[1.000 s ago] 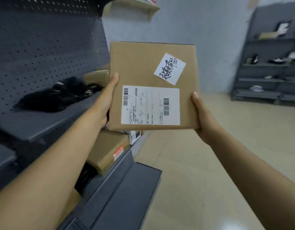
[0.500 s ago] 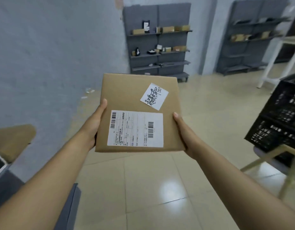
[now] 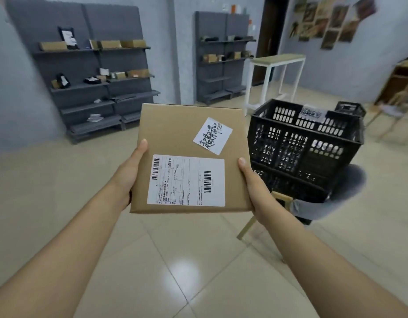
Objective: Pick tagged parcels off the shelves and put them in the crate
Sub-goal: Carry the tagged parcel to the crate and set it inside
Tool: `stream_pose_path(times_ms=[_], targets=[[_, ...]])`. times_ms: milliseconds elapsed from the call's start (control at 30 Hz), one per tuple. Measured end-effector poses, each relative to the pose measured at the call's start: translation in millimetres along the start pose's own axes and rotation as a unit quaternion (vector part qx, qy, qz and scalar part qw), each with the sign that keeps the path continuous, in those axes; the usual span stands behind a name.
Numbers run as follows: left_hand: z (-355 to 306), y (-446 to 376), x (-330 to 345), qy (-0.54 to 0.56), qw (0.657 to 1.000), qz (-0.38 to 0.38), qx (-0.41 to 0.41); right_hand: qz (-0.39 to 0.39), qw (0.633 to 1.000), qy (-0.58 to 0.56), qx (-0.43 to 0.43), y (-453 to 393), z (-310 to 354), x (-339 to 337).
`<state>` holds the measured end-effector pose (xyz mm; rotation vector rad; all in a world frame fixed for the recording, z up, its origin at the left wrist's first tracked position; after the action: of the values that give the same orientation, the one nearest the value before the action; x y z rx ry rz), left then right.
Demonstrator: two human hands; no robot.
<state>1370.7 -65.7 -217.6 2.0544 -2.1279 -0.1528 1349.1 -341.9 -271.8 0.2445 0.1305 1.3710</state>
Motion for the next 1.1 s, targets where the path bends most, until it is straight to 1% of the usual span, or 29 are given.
stream_pose_path(times_ms=[100,200,267,367,533,667,833,900,1000,1100], targets=[[-14,-72,33,0.002,1.0,0.027,0.006,-0.046,0.999,-0.025,0.009,-51,17,-22],[-32,-136,66,0.008,0.998,0.064,0.011,-0.068,0.997,-0.034,0.006,-89,45,-40],[-50,-181,97,0.005,0.996,0.092,0.014,-0.114,0.993,-0.022,-0.009,-119,65,-62],[-76,-239,155,-0.01,0.991,0.135,0.017,-0.169,0.985,-0.025,-0.028,-160,92,-102],[-103,-324,256,-0.028,0.981,0.193,0.02,-0.222,0.972,-0.05,-0.051,-225,133,-172],[-121,-391,329,-0.043,0.975,0.214,0.043,-0.228,0.97,-0.049,-0.07,-292,162,-228],[-140,-478,407,-0.095,0.971,0.209,0.063,-0.238,0.967,-0.059,-0.071,-378,189,-288],[-141,-514,428,-0.115,0.972,0.196,0.062,-0.244,0.966,-0.059,-0.06,-411,192,-307],[-130,-560,458,-0.139,0.968,0.203,0.052,-0.248,0.967,-0.042,-0.028,-456,188,-326],[-108,-605,485,-0.208,0.952,0.22,0.036,-0.262,0.965,0.013,0.016,-500,172,-356]])
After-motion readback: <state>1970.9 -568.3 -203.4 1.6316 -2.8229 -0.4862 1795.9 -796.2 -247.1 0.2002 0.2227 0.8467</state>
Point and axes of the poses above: each hand's wrist, its own y-axis away from the middle knuckle, its own x-axis out of the palm, z = x × y, the point moved 3 cm from there along -y, towards the middle knuckle
